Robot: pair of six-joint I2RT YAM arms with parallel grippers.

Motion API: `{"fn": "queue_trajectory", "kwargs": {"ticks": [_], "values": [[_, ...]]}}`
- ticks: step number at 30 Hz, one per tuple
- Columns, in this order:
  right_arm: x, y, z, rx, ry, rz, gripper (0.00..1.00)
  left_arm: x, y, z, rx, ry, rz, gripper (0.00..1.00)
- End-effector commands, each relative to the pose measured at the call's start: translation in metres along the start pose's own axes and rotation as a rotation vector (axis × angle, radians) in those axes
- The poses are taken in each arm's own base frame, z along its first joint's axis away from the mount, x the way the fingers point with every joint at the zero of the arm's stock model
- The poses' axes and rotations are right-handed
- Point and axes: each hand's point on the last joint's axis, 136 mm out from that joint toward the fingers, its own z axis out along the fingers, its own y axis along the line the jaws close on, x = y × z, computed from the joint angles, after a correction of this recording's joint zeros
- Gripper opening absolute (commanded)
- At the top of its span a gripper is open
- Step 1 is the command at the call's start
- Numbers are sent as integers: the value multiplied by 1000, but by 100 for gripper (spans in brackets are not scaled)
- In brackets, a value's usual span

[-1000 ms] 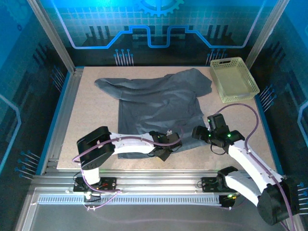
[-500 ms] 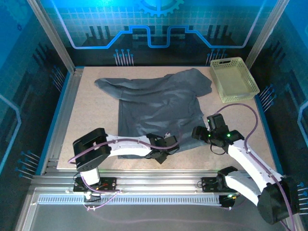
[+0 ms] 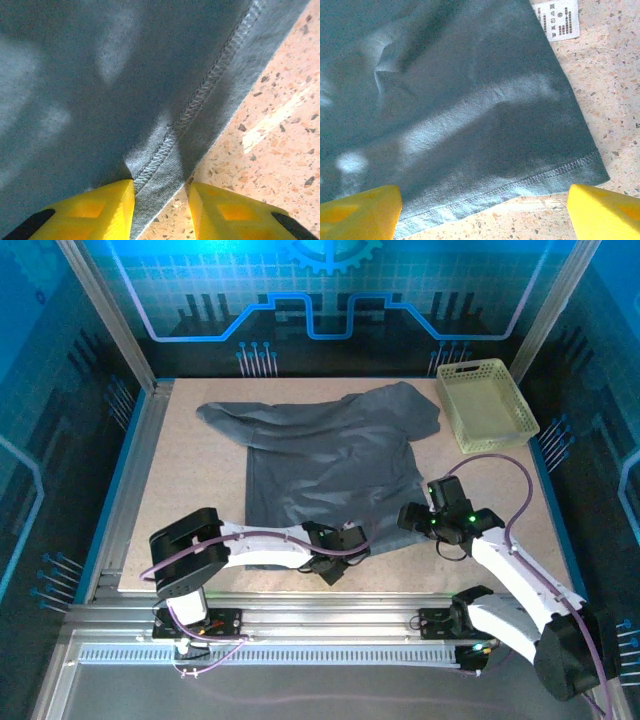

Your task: Fold the inside-out t-shirt

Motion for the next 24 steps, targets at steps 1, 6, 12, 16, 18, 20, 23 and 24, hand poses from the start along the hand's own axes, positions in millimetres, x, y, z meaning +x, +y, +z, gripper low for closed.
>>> {"fn": "queue_trajectory", "kwargs": {"ticks": [1,6,12,16,18,20,23,24], "values": [[-5,4,-6,4,-11,-10,87,3,1,11,-3,33,4,37],[-4,4,-5,5,-10,-10,87,2,8,16,-12,36,-21,35],[-3,5,-5,1,-9,-8,87,-3,10,19,-16,18,-34,23],[0,5,-3,3,-4,-12,87,-11,11,17,-19,-7,-44,17],[1,5,-3,4,-2,-14,87,-15,12,13,-21,-26,-56,15],[2,5,-3,2,0,-20,87,-19,13,8,-21,-49,-70,13],[4,8,-4,-6,-4,-37,87,-28,11,-5,1,-89,-90,12],[6,10,-5,-15,-6,-49,87,-31,11,-10,12,-104,-98,12]]}}
